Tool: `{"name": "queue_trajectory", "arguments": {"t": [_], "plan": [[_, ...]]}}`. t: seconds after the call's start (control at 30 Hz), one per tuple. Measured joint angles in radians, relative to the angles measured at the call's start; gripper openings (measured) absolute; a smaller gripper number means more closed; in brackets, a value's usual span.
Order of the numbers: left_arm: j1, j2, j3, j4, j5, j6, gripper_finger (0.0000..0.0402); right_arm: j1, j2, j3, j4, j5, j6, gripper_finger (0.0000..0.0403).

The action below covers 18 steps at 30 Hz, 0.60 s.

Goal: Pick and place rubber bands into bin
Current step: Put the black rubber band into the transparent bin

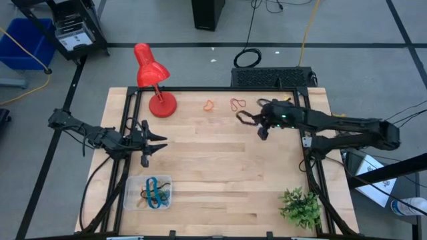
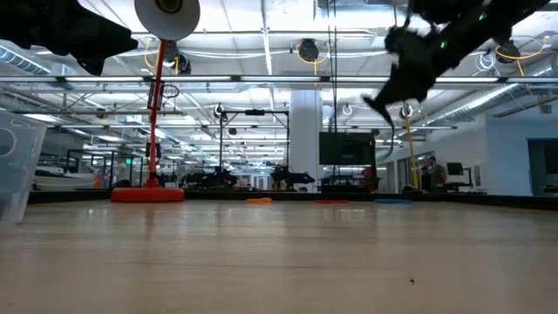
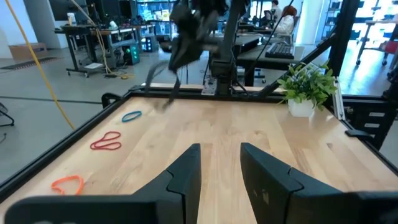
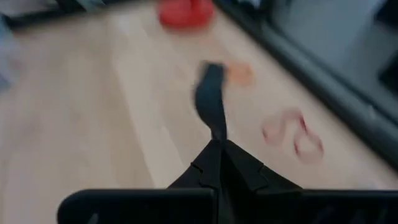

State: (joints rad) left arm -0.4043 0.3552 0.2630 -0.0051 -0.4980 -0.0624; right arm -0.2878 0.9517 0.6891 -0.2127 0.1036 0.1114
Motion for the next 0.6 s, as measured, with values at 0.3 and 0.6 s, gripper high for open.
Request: {"name": "queue_trajectory", "arguments": {"t": [0.3,0.6], "plan": [[0.000,0.005,0.000,0.002,0.000,-0.040,0.0120,0.136,-0.160,0.002,0.177,0.000,-0.023,0.0000],[0.000,0.056,0.000,0.009,0.000,-0.168,0.0120,0.189,-0.148,0.002,0.201,-0.001,0.005,0.0000]]}}
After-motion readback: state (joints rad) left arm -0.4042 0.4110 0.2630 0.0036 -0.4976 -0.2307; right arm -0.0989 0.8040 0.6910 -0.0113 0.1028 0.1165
